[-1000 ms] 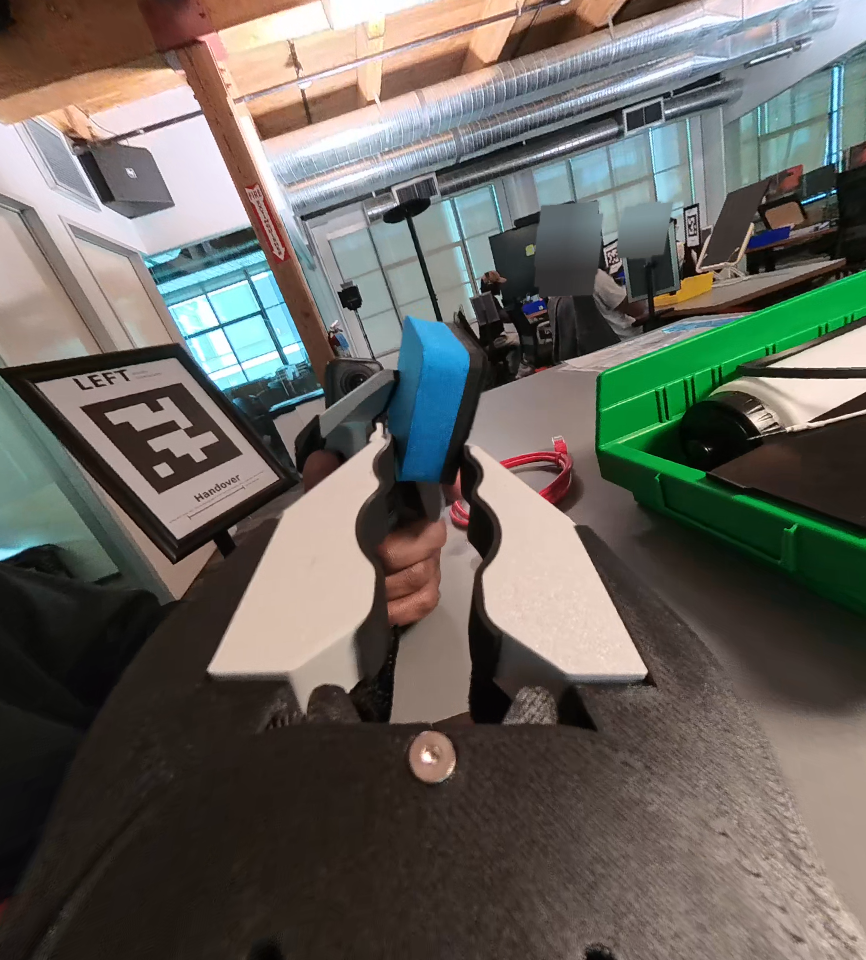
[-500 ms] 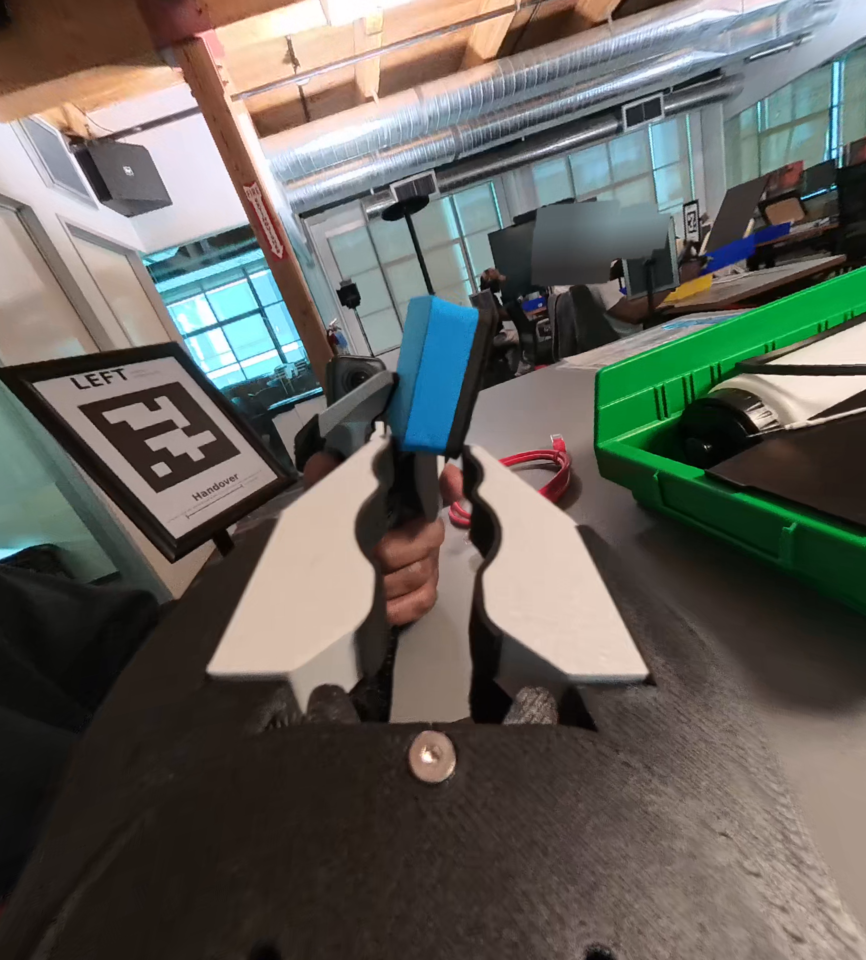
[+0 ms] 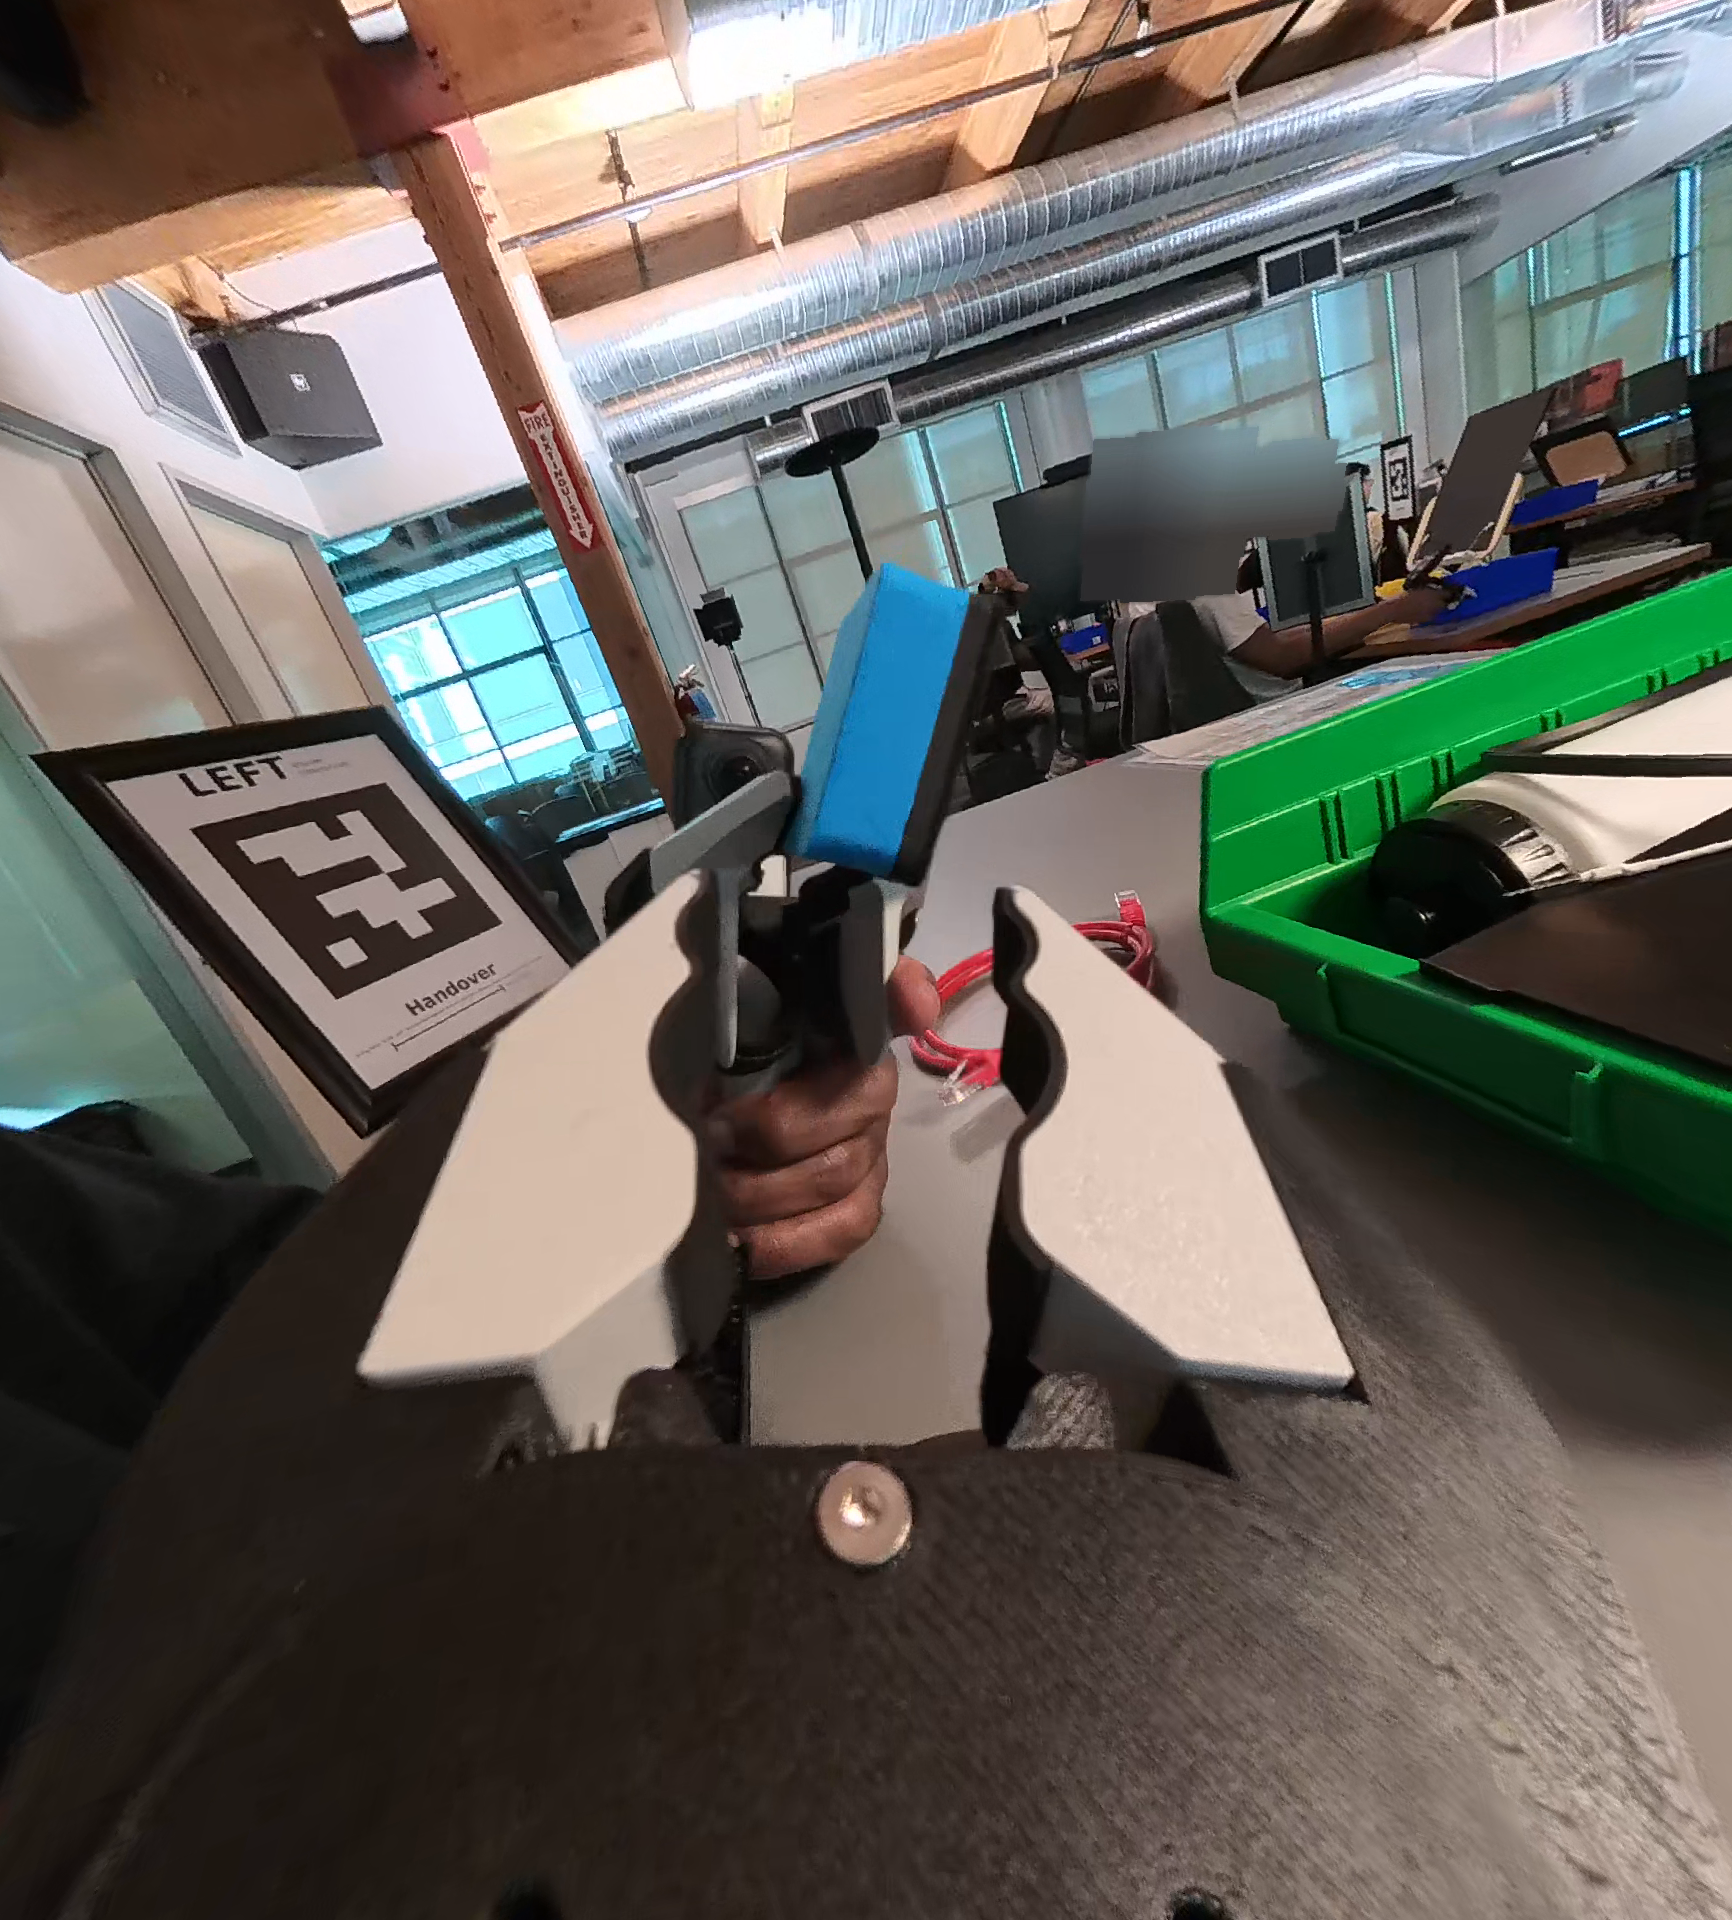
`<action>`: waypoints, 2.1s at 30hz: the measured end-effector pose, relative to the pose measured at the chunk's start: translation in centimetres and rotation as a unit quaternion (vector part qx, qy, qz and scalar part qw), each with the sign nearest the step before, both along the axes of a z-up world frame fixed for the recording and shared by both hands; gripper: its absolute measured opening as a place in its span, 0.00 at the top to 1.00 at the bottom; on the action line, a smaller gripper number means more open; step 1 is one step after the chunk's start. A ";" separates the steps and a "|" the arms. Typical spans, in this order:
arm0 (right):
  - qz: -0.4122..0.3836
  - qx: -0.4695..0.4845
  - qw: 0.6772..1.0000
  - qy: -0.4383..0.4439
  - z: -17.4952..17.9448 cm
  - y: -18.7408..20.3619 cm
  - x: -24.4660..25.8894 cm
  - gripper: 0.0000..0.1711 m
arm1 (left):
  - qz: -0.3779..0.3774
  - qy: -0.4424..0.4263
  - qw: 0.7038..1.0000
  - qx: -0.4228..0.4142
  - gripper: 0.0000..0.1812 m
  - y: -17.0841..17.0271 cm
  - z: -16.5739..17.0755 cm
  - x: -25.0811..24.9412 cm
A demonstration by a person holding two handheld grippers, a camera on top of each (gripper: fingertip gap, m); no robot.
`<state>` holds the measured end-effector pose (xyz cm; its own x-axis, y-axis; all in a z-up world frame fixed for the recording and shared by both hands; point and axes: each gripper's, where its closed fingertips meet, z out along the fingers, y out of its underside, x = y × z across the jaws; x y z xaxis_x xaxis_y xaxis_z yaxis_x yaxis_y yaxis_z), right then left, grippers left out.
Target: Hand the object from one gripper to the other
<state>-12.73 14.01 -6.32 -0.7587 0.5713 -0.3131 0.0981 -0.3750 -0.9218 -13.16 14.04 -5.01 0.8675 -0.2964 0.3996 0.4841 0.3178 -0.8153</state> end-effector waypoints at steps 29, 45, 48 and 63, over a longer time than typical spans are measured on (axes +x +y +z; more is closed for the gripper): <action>0.019 0.040 0.999 0.018 -0.2 -1.4 0.7 0.87 | -0.039 0.009 0.999 0.013 0.87 -0.3 0.3 1.2; -0.020 0.019 1.000 -0.014 -0.5 0.1 -0.6 1.00 | -0.005 -0.014 1.000 -0.026 0.99 0.5 -0.6 -0.2; -0.070 -0.012 0.997 -0.033 -0.6 2.1 -1.8 0.96 | 0.028 -0.019 0.999 -0.016 0.96 0.1 -0.4 -1.1; -0.019 0.355 0.928 -0.109 -8.9 2.4 2.6 0.51 | 0.058 -0.011 0.994 -0.089 0.84 -0.6 -1.8 -2.2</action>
<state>-10.11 16.42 -15.25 -0.6964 0.7176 0.0097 0.3100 0.3130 -0.8977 -15.34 13.43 -6.82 0.8818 -0.1176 0.4568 0.4717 0.2236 -0.8530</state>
